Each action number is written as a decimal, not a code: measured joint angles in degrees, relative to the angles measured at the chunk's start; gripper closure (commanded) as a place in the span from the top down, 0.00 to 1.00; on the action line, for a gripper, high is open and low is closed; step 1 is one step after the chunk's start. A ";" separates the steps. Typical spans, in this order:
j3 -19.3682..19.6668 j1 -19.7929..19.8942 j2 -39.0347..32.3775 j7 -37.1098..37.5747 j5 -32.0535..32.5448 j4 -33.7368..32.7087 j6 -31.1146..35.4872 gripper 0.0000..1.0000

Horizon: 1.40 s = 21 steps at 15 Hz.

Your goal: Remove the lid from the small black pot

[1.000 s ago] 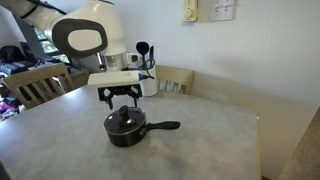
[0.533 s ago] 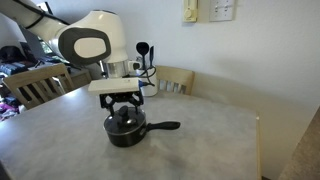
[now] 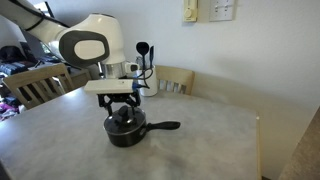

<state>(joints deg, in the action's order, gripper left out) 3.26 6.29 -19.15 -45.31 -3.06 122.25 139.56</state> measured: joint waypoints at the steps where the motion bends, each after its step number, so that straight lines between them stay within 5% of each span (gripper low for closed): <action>1: -0.13 0.00 -0.08 0.54 0.00 -0.07 0.00 0.66; 9: -0.21 0.29 -0.72 3.61 0.62 -1.27 0.14 0.14; 17: 1.04 -0.07 1.64 16.93 14.26 -1.24 0.02 0.14; 21: 0.35 -0.08 4.73 17.05 15.05 -0.92 -0.46 0.14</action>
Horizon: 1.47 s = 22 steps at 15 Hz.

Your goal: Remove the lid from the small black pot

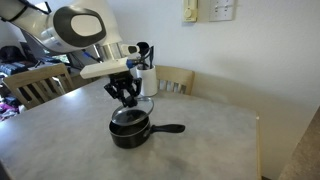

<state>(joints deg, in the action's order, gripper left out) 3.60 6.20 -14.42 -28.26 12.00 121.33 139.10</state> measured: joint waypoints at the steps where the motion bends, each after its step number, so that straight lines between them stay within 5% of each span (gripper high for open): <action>1: -0.47 -0.02 0.62 0.00 -0.22 0.14 -0.24 0.14; 9: -5.24 -5.08 1.75 7.73 -2.07 0.08 -3.09 0.14; 17: -4.37 -14.84 -7.85 39.39 6.15 -7.04 -3.23 0.14; 22: -3.03 -17.44 -15.67 52.33 2.58 -14.82 -12.01 0.14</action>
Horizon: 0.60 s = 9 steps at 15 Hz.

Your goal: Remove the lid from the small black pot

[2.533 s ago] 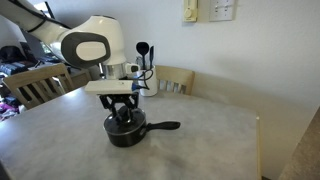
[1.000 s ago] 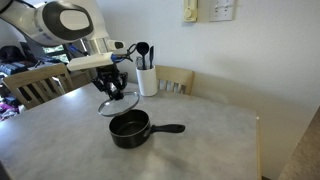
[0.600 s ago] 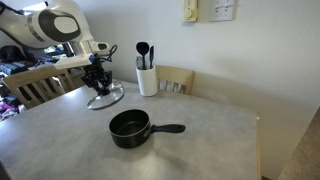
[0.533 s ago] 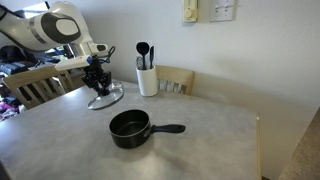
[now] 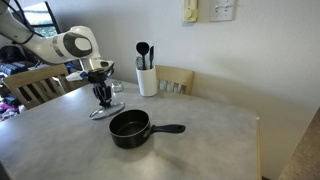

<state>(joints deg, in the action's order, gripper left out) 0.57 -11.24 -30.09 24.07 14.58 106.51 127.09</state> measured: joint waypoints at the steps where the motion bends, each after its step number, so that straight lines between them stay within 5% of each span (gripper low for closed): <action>1: -0.14 -0.51 -1.14 1.54 -1.75 -2.00 -2.37 0.14; 4: -0.37 -1.78 -4.34 6.90 -7.78 -8.50 -6.96 0.14; 9: -0.48 -4.43 -8.38 21.90 -14.61 -13.80 -4.59 0.14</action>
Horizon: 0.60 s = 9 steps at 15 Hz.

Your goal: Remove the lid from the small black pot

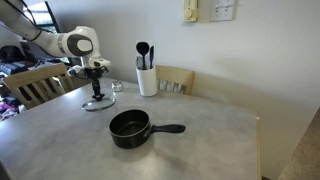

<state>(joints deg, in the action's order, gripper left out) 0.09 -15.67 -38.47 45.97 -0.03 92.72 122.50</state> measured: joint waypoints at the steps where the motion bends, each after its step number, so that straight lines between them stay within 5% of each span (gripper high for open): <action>1: -0.07 -1.04 -0.56 3.86 -0.78 0.03 1.57 0.14; 9: 2.45 -13.09 -1.30 39.42 2.46 7.83 21.02 0.14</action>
<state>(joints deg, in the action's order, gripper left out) 2.54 -28.76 -39.77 85.38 2.43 100.55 143.52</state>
